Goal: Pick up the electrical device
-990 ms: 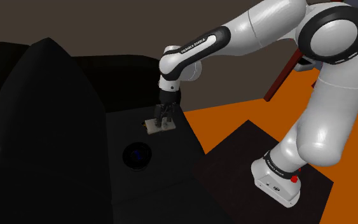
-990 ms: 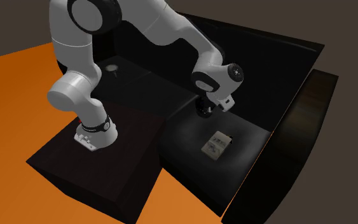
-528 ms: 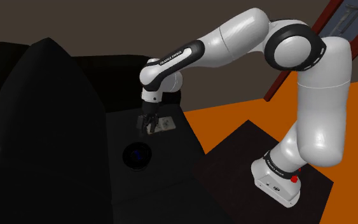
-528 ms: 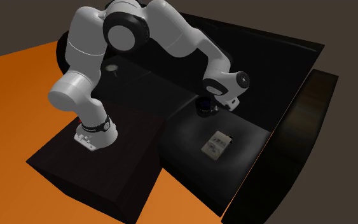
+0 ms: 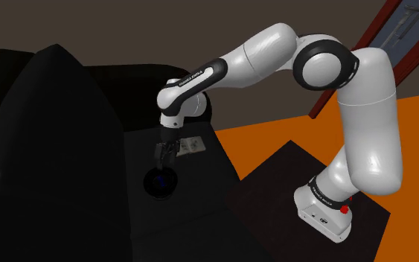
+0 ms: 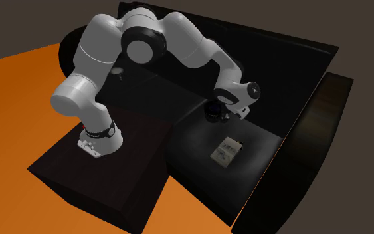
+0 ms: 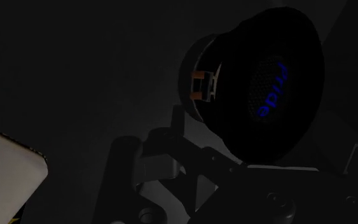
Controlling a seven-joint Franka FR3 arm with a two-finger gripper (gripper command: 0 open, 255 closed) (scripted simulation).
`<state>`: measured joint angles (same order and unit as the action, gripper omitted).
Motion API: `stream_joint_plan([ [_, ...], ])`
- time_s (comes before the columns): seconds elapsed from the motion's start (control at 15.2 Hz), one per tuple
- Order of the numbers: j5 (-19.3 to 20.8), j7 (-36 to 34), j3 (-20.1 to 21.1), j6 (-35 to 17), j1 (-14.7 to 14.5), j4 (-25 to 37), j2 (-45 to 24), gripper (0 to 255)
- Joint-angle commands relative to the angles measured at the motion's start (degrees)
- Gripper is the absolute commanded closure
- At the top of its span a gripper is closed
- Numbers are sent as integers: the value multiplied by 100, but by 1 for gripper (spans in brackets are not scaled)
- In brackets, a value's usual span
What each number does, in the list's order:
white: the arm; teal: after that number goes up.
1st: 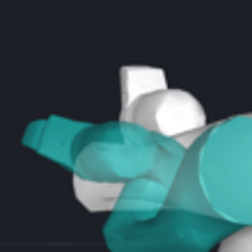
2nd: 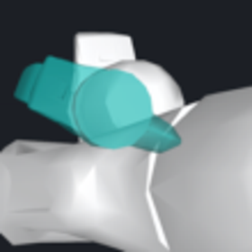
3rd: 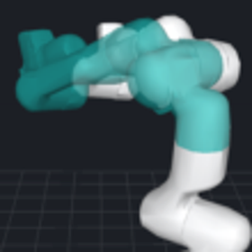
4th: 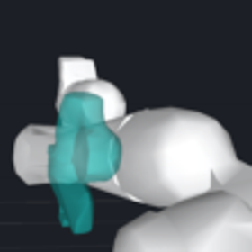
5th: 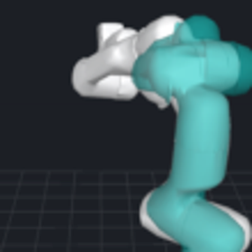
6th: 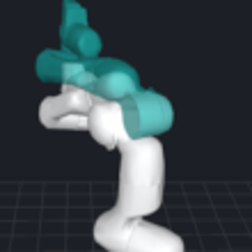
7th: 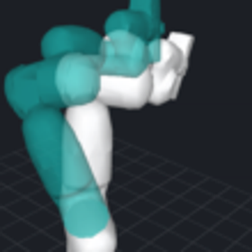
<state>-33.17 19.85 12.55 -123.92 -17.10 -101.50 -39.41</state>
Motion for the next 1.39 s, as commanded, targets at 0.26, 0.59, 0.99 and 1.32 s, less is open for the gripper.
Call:
stream_joint_plan([
  [0.26,-11,63,0,-103,-11,42,-157,255],
  [0.59,-11,66,-1,-103,-9,40,-157,255],
  [0.99,2,-14,1,20,-1,-2,27,255],
  [1.32,22,-141,5,224,19,-61,320,255],
])
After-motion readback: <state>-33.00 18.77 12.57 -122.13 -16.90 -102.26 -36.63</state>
